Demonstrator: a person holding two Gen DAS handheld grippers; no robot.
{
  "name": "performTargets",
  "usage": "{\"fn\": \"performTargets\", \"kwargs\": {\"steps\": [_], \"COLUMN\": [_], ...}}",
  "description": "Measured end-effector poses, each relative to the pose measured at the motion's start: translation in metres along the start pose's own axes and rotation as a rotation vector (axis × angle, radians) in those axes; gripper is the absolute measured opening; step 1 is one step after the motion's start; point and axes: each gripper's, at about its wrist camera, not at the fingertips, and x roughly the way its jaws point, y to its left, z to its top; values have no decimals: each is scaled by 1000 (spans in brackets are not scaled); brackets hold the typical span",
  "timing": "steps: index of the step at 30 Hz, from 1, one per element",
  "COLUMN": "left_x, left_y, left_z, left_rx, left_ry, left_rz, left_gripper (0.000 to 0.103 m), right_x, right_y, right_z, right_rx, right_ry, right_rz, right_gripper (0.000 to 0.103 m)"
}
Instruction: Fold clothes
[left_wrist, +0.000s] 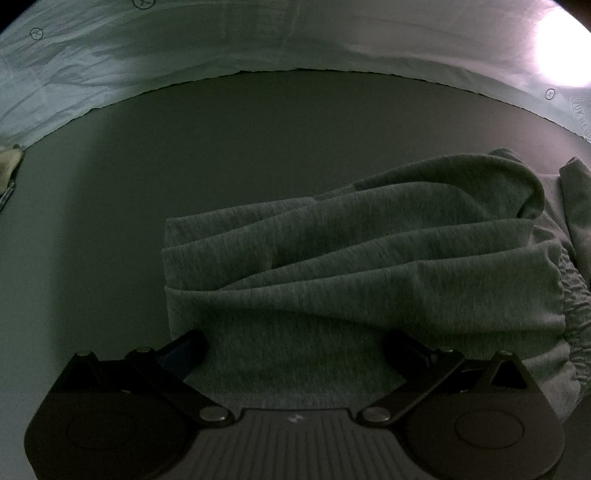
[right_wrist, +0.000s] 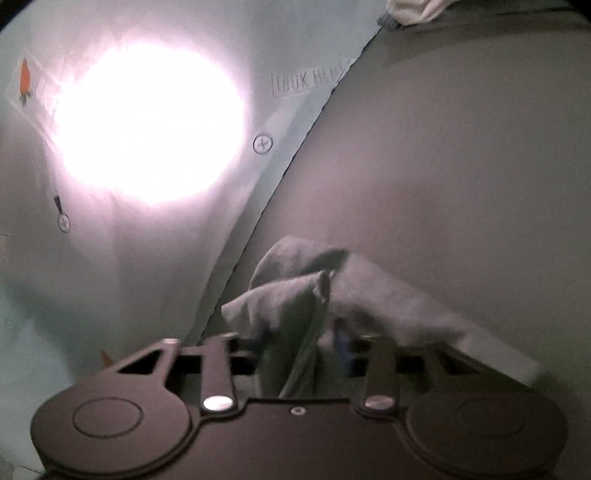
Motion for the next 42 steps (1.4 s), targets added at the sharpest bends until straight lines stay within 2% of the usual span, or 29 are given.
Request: {"fn": "performTargets", "kwargs": {"steps": [2,6,8,9,10,12,14,16,18,20,22,25,26,27,28,29,31,33,37,40,42], "left_x": [0,-1,-1,-1,-1,-1,-1,-1,-2,-2,-4,-4,-4,-4,-4,-4,-4,-4,-4,-5,-5], "left_y": [0,-1,0,-1,0,-1,-1,-2,-3,-3,-5,-4,-2,-2,-2,-1,-1,-1,-2,-2,-3], "left_z": [0,-1,-2,-2,-2,-4,-4,-4,-3,-2,-3,-5,-6,-7,-7,-7,-6,-6,-4,-3,-3], "left_rx": [-1,0,-1,-1,-2,-4,-5,-7,-7,-8,-8,-8,-8,-8,-9,-9,-10,-10,-12,-13,-14], "left_ry": [-1,0,-2,-4,-6,-13,-15,-14,-9,-6,-6,-12,-15,-17,-18,-18,-18,-15,-4,1,3], "left_rz": [0,-1,-1,-1,-1,1,2,3,3,2,1,1,1,1,1,1,1,2,2,3,3], "left_gripper": [103,103,103,103,103,103,103,103,103,103,103,103,103,103,103,103,103,103,103,103,103], "right_x": [5,16,9,4,-2,-13,-12,1,7,12,7,-3,-10,-21,-33,-42,-56,-62,-63,-60,-57], "right_y": [18,71,82,79,74,61,49,44,40,44,50,53,51,49,46,44,43,39,25,14,9], "right_z": [-8,-34,-38,-34,-30,-22,-16,-23,-33,-51,-63,-58,-54,-50,-48,-43,-31,-18,7,18,20], "right_rx": [-52,-246,-240,-216,-188,-143,-134,-200,-270,-345,-404,-396,-373,-366,-366,-386,-444,-487,-533,-590,-613], "right_ry": [37,211,235,217,182,105,83,116,198,262,288,301,272,227,180,129,32,-18,-47,-10,29], "right_rz": [66,161,231,249,254,215,109,17,-29,-18,-15,-27,-24,-26,-33,-55,-115,-177,-289,-331,-323], "right_gripper": [7,9,18,31,37,34,26,23,23,22,22,23,24,30,40,44,45,45,45,45,45]}}
